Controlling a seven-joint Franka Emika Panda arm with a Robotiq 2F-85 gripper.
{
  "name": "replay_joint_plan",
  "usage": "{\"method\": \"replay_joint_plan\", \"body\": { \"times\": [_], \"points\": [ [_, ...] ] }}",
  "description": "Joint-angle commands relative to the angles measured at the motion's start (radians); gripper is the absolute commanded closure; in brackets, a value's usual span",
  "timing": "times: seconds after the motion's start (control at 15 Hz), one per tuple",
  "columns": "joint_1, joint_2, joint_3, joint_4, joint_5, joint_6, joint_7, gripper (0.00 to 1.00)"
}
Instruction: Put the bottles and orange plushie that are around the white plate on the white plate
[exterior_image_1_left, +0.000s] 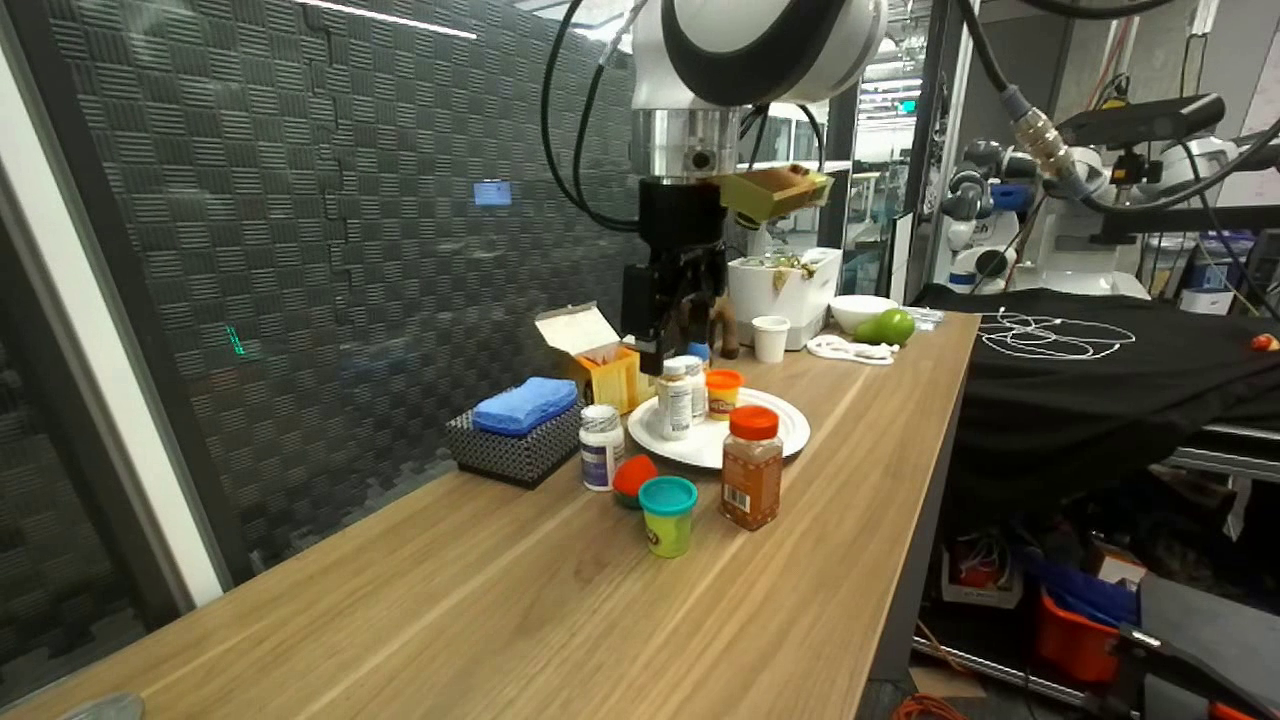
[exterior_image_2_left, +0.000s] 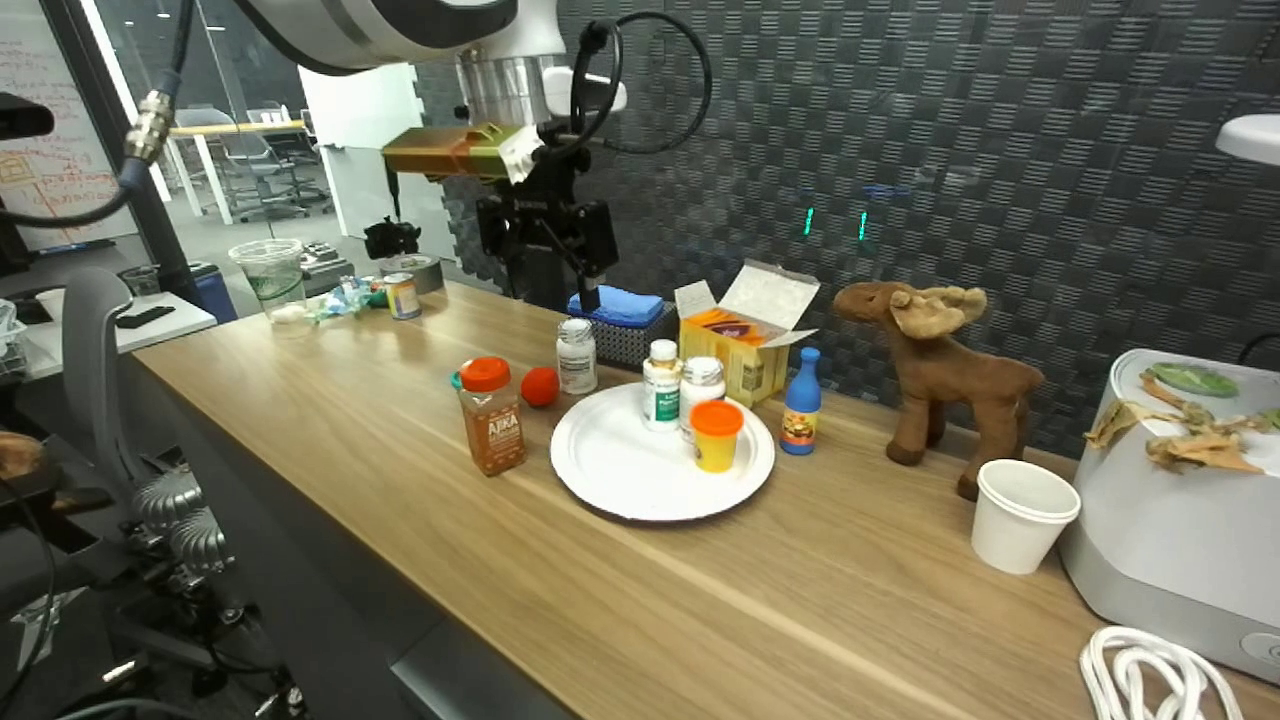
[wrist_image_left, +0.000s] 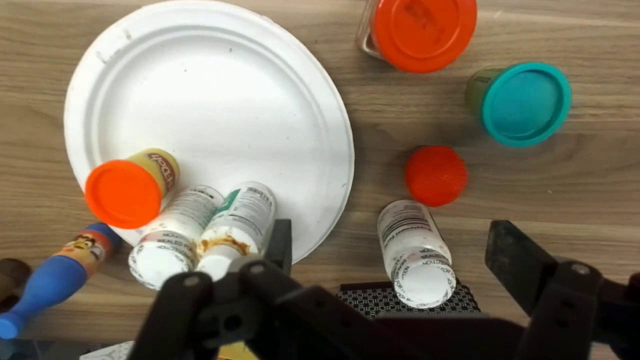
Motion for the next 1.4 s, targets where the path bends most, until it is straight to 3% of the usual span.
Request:
{"method": "replay_joint_plan", "body": {
  "times": [0.0,0.6,1.33],
  "points": [
    [0.012,0.08,0.003,0.08,-0.065,-0.005,-0.022,0.0],
    [0.013,0.226,0.014,0.231,-0.059,-0.01,-0.097,0.0],
    [0.007,0.33,0.05,0.325,0.006,-0.003,-0.151,0.0]
  ]
}}
